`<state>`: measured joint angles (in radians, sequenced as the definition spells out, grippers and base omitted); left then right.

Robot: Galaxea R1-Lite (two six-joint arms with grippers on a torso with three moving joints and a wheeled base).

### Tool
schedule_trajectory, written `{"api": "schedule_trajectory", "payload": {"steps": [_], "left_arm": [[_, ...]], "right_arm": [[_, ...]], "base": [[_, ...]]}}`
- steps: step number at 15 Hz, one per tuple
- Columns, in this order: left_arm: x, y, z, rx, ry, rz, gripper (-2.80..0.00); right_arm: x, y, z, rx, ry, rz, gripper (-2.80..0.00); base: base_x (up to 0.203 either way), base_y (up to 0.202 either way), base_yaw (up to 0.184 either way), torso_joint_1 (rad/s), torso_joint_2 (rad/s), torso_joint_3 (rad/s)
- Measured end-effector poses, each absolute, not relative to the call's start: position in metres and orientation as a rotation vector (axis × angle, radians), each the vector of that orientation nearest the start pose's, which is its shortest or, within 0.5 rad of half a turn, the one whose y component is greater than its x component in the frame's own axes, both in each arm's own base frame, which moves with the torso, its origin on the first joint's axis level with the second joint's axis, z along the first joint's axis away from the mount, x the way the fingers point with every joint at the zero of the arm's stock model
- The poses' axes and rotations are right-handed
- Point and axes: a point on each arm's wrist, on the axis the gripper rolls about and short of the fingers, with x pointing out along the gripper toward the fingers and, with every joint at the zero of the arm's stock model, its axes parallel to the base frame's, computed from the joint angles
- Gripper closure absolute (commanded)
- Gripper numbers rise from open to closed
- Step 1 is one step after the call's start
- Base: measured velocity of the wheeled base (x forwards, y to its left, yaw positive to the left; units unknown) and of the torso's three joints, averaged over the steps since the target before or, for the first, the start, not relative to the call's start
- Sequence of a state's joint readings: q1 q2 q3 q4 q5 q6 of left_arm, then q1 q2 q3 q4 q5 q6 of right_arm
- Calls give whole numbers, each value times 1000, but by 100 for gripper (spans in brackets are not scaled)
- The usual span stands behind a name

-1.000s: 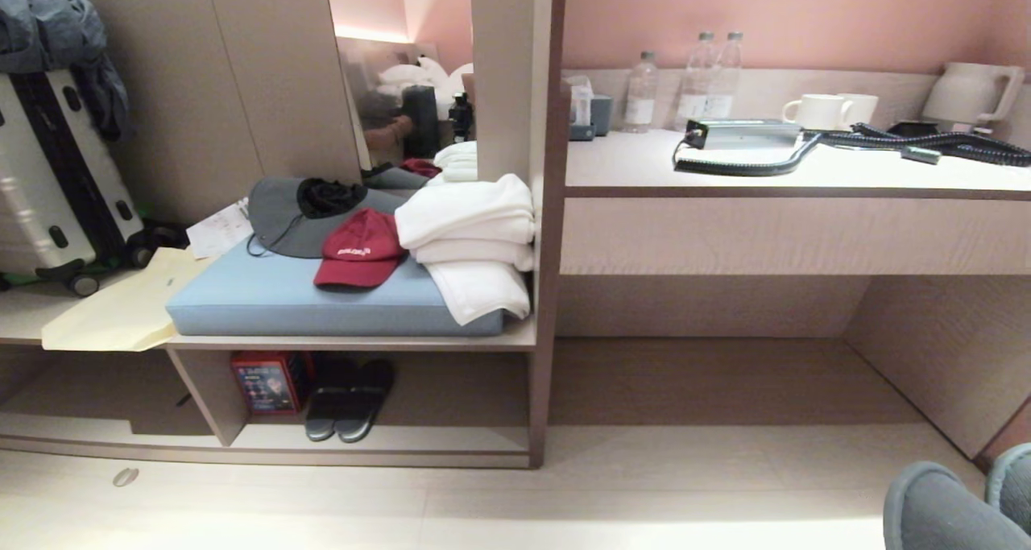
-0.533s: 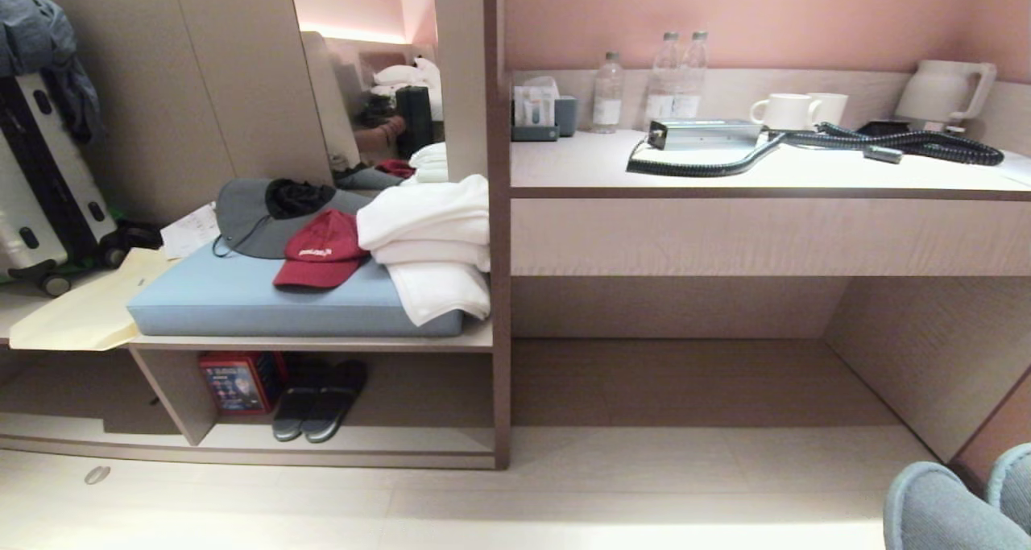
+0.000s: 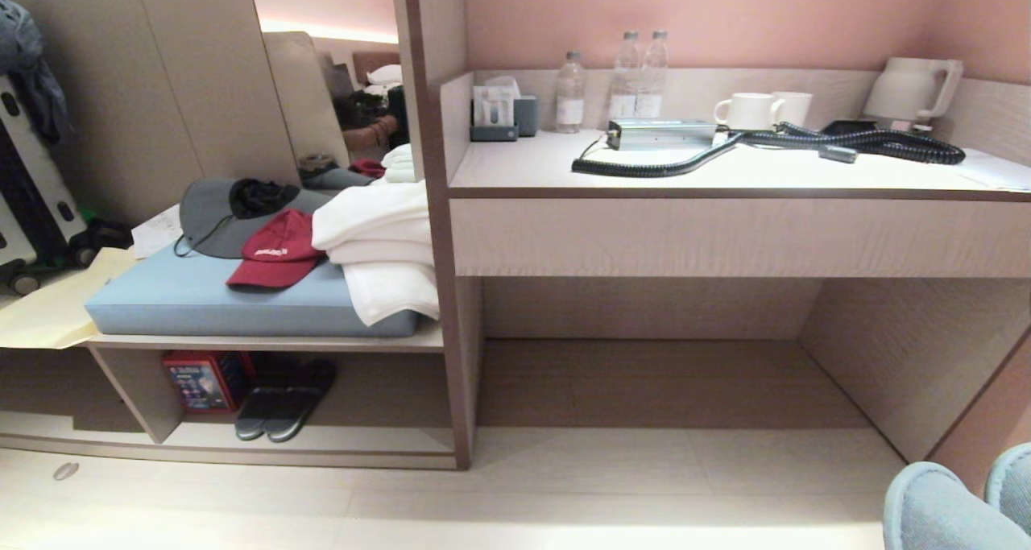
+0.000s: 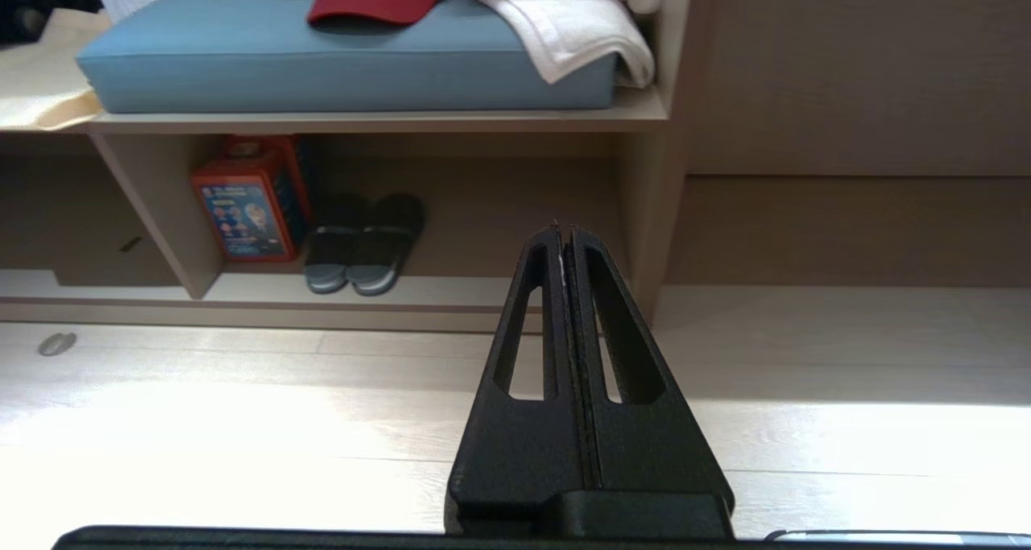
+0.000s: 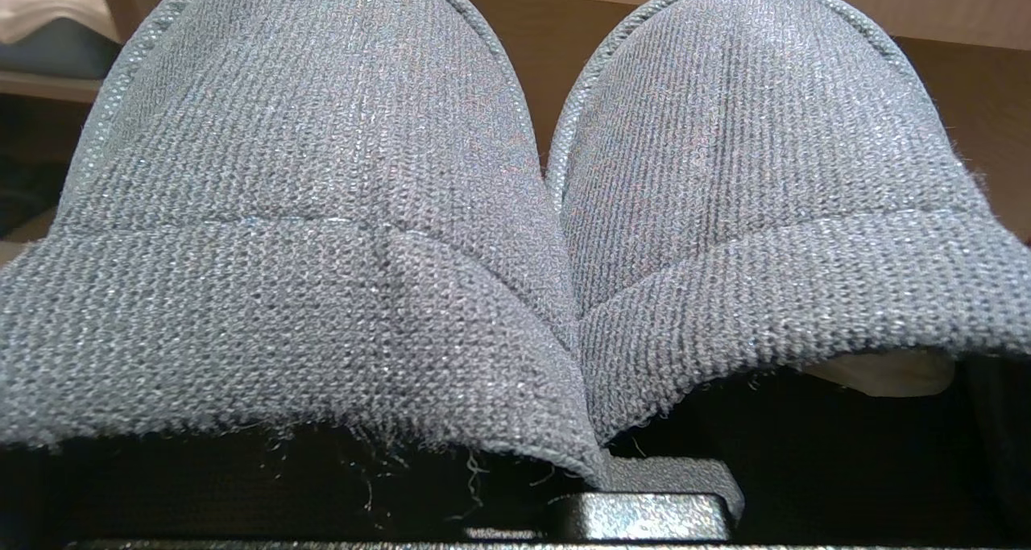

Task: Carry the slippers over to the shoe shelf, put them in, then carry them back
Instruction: Place the slippers on the floor

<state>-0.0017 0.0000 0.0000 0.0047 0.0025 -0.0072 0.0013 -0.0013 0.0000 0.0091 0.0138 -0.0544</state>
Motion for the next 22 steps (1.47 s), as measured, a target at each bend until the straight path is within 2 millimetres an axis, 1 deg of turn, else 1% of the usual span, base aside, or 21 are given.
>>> {"api": "schedule_trajectory", "payload": {"steps": [5, 15, 22], "left_arm": [[-23, 0, 75, -7, 5, 1, 0], [-23, 0, 75, -7, 4, 1, 0], [-23, 0, 75, -7, 5, 2, 0]], "right_arm": [[-23, 0, 75, -54, 7, 15, 0], [-23, 0, 75, -55, 8, 11, 0], [-23, 0, 74, -55, 8, 11, 0]], "base": [[0, -166, 2, 2, 1, 3], [0, 0, 0, 0, 0, 0], [0, 0, 0, 1, 2, -177]]}}
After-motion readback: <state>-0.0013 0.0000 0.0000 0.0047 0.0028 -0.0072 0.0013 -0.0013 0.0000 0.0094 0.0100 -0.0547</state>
